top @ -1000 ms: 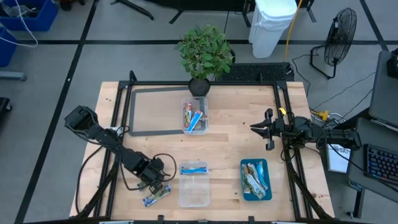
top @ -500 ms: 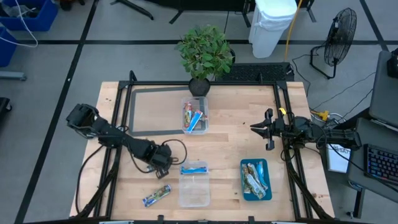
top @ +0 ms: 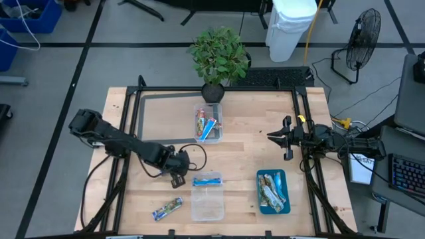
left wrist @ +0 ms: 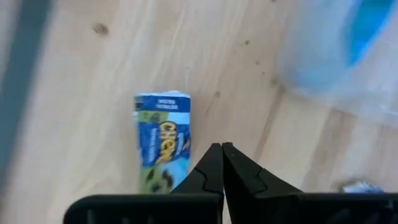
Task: Pick and place Granola Bars by type
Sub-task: Put the blue granola bar into the bottom transparent bin
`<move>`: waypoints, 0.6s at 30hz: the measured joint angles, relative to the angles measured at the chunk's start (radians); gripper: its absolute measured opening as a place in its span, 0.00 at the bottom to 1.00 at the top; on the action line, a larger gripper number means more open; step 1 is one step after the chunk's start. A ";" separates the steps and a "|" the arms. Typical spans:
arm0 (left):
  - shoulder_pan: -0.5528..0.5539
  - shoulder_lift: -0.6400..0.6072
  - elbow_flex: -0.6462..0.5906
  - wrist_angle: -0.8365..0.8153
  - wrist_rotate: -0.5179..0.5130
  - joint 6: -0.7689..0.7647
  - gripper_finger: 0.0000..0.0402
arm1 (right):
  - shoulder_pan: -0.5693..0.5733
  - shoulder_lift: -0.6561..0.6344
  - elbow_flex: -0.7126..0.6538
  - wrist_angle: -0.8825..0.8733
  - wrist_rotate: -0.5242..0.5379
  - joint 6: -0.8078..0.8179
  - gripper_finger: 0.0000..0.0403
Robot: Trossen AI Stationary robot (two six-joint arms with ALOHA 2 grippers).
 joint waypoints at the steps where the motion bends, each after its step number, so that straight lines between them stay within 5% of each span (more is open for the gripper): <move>1: -0.008 -0.003 0.027 -0.026 -0.020 0.008 0.01 | 0.000 0.000 0.000 0.000 0.000 0.000 0.11; 9: -0.037 -0.009 0.053 -0.115 0.032 -0.092 0.03 | 0.000 0.000 0.000 -0.002 0.000 0.000 0.11; 18: -0.033 -0.010 -0.043 -0.143 -0.001 -0.199 0.29 | 0.000 0.000 0.000 -0.002 0.000 0.000 0.11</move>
